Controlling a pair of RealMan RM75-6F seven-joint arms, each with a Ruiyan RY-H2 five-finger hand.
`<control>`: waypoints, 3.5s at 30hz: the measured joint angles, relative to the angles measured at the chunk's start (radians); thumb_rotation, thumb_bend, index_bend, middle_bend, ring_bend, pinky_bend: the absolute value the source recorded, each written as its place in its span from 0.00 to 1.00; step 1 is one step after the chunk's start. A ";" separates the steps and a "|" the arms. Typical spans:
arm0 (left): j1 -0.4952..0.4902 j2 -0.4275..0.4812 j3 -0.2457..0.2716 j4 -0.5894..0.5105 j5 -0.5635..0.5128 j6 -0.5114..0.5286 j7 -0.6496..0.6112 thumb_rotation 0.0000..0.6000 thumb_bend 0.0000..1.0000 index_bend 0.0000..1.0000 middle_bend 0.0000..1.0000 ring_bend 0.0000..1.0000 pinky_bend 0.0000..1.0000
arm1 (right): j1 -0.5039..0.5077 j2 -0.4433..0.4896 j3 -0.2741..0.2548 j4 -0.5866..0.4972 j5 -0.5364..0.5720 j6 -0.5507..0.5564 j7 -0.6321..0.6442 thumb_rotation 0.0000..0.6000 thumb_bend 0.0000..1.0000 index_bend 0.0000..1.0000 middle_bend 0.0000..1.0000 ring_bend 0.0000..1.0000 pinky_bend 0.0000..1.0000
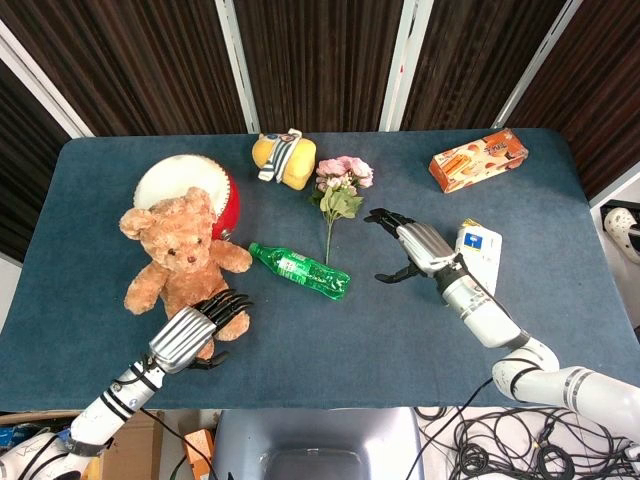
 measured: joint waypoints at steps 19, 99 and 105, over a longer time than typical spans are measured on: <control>0.003 0.025 0.002 -0.012 -0.051 0.018 0.022 1.00 0.28 0.22 0.17 0.11 0.35 | -0.028 0.086 -0.030 -0.108 0.070 0.047 -0.117 1.00 0.06 0.20 0.08 0.11 0.24; 0.275 0.071 -0.268 -0.121 -0.788 -0.058 -0.063 1.00 0.27 0.34 0.00 0.03 0.40 | -0.705 0.290 -0.297 -0.286 -0.268 0.770 -0.472 1.00 0.06 0.22 0.03 0.07 0.21; 0.270 0.063 -0.277 -0.113 -0.791 -0.072 -0.136 1.00 0.28 0.31 0.00 0.02 0.41 | -0.708 0.284 -0.291 -0.279 -0.272 0.768 -0.465 1.00 0.06 0.23 0.03 0.07 0.21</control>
